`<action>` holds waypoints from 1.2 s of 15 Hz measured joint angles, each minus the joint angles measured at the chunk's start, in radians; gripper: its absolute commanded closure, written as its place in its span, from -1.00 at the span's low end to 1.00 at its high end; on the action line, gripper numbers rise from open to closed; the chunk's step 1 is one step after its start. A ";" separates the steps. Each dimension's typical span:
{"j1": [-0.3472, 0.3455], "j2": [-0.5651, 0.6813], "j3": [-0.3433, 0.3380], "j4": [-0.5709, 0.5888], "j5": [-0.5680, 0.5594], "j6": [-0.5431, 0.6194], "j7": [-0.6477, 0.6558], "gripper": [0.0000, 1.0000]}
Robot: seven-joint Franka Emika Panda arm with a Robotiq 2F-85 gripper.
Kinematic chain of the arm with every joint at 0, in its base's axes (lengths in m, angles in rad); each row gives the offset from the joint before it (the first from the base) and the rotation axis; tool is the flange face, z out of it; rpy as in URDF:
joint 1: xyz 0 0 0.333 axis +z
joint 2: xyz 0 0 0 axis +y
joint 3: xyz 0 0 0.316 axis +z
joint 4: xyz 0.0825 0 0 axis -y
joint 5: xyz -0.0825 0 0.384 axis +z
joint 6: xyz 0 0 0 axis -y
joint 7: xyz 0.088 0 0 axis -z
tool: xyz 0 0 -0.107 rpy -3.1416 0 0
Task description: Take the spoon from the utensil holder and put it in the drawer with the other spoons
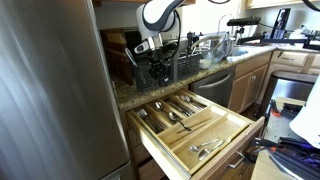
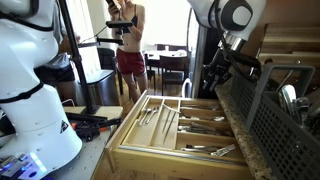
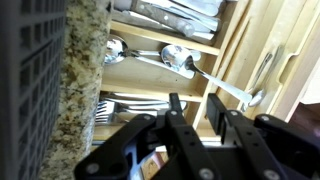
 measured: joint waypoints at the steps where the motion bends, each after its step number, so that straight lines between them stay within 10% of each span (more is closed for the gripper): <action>1: 0.000 0.000 0.000 0.000 0.000 0.000 0.000 0.32; 2: 0.000 0.000 0.000 0.000 0.000 0.000 0.000 -0.18; 9: 0.000 -0.001 0.000 0.002 0.002 0.001 0.024 -0.92; 18: 0.000 -0.008 -0.001 0.004 0.023 0.030 0.152 -1.00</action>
